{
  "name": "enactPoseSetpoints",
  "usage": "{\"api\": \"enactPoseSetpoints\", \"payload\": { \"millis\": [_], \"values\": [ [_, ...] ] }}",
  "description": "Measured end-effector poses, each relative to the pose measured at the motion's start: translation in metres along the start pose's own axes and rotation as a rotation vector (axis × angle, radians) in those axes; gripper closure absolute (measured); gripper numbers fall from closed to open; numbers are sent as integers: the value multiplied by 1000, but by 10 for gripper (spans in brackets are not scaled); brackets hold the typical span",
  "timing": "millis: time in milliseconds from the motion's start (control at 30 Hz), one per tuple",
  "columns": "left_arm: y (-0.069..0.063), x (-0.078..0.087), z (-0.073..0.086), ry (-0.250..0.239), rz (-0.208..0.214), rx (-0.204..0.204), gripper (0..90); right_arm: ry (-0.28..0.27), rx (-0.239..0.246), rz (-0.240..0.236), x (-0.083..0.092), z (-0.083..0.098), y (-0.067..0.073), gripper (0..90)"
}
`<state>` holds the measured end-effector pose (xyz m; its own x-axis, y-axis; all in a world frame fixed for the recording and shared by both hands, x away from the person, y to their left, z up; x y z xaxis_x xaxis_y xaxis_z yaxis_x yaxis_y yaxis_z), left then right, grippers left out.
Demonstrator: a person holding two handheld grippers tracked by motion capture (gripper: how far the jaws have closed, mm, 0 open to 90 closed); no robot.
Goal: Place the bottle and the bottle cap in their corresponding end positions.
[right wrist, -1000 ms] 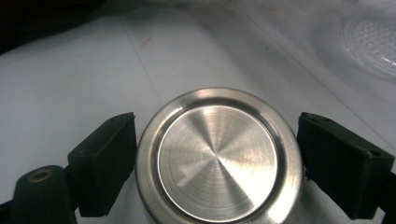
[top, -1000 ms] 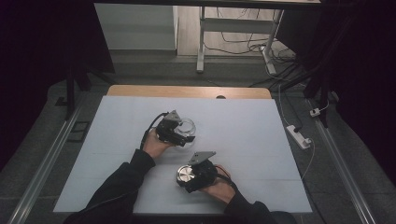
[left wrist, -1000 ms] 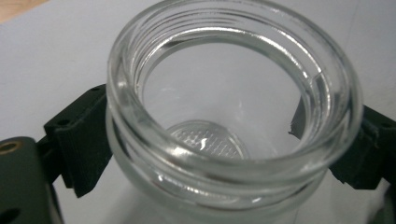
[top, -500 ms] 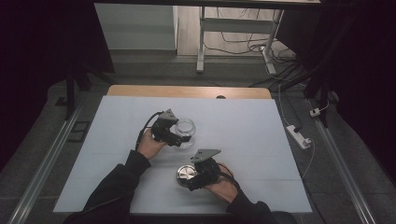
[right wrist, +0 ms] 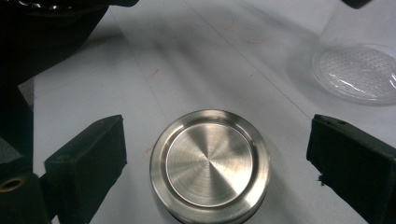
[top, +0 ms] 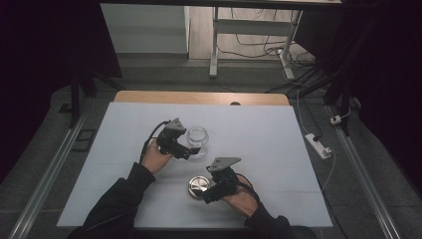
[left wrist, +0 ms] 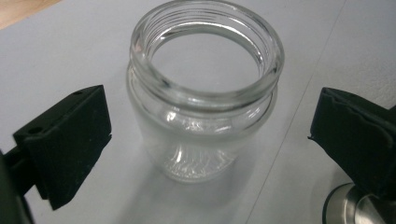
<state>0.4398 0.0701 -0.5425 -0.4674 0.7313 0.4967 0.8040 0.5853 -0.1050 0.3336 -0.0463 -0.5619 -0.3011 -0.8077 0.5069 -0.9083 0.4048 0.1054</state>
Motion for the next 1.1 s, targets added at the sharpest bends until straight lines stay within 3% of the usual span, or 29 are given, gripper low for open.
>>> {"api": "enactPoseSetpoints", "payload": {
  "millis": [300,1100],
  "values": [
    [-3,12,8,-1,9,20,0,-3,9,8,5,-3,-2,18],
    [-41,63,19,-57,75,23,0,-60,34,76,37,-21,-15,1]
  ]
}}
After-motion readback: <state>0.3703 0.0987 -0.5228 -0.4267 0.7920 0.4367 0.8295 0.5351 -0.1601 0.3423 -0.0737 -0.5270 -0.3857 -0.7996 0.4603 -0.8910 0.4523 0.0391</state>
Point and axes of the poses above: each handheld gripper's, and its own axes: x roughly backward along the jaws, z roughly out of its underside, y roughly to its left, the point moved 8 cm from there along -x, roughly forward along the jaws, and after that the axes turned 8 degrees about -y, right-handed, at the moved point
